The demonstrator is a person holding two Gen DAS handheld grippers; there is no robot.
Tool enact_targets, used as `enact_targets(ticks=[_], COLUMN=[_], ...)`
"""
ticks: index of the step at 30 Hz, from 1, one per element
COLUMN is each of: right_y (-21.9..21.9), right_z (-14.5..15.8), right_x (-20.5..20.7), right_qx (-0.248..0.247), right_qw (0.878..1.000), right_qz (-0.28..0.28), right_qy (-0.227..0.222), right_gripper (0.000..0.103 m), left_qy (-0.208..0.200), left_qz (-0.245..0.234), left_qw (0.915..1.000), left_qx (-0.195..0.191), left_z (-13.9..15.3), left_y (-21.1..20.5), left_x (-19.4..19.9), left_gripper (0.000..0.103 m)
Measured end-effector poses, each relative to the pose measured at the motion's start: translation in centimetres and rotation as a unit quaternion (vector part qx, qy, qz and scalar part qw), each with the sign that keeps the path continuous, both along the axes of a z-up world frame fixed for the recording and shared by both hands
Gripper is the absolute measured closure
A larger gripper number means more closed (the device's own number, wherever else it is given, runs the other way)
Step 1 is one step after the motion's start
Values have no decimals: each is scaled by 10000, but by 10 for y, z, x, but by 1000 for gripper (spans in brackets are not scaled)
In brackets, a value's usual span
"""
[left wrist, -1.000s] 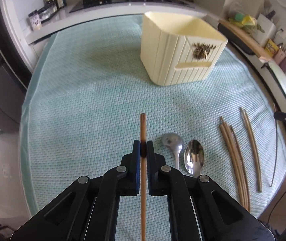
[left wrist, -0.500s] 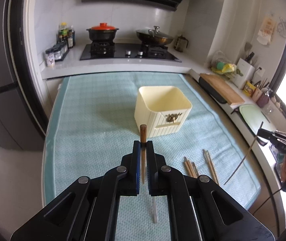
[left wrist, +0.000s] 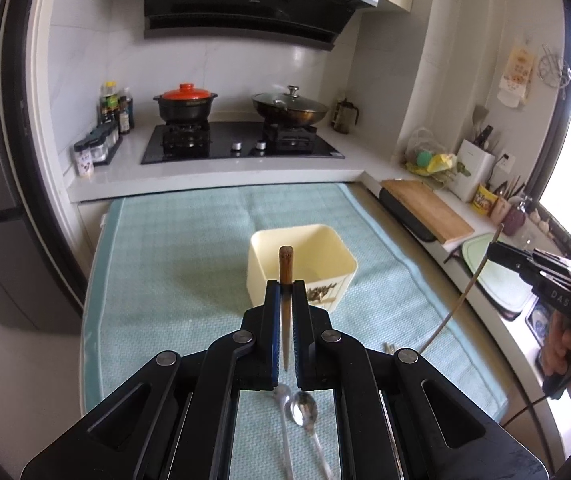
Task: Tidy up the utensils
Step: 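Carry the chopstick over the cream caddy and drop it in, then withdraw the right gripper from the caddy back over the table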
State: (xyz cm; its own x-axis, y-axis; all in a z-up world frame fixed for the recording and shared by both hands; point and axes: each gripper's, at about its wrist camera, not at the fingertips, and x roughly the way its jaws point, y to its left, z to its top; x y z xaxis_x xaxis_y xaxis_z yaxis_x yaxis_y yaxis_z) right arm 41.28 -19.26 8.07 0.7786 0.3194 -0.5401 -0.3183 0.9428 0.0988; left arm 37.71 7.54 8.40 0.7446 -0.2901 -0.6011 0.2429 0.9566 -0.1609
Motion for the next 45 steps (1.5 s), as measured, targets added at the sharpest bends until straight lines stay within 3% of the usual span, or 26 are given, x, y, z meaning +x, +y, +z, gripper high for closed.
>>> enact_targets(ticks=[8, 13, 17, 24, 28, 33, 36, 37, 38, 39, 40, 45], right_y=[27, 41, 52, 57, 52, 48, 48, 46, 43, 40, 37, 24], right_z=[49, 52, 25, -49, -70, -72, -59, -52, -45, -38, -30, -9], right_x=[56, 104, 147, 199, 214, 231, 230, 226, 220, 212, 202, 146], right_qx=[202, 296, 229, 50, 85, 92, 39, 64, 105, 141, 156, 68], right_qw=[9977, 9950, 9968, 9997, 9985, 9979, 9984, 9987, 9990, 9993, 9996, 9998], right_qz=[86, 14, 18, 87, 53, -45, -129, -140, -143, -146, -153, -68], right_qy=[-640, -954, -765, 228, 538, 642, 543, 476, 399, 299, 167, -155], right_gripper=[97, 97, 97, 97, 96, 96, 95, 93, 81, 62, 55, 53], left_qy=[-510, -531, -153, 641, 850, 979, 950, 882, 791, 678, 577, 129], left_qz=[60, 179, 220, 284, 337, 551, 639, 674, 706, 715, 701, 597], left_qw=[9986, 9984, 9996, 9975, 9958, 9937, 9934, 9938, 9944, 9951, 9959, 9980], left_qx=[-89, -67, -126, -85, 18, -13, -88, -72, -31, 15, 51, 128], left_z=[47, 37, 1, -69, -88, -95, -88, -82, -77, -71, -65, -41], left_y=[-16, -30, -40, -52, -58, -56, -50, -48, -47, -45, -43, -30], left_x=[51, 100, 139, 180, 195, 207, 203, 197, 192, 184, 175, 111], left_gripper=[100, 100, 100, 100, 100, 97, 76, 62, 49, 45, 40, 19])
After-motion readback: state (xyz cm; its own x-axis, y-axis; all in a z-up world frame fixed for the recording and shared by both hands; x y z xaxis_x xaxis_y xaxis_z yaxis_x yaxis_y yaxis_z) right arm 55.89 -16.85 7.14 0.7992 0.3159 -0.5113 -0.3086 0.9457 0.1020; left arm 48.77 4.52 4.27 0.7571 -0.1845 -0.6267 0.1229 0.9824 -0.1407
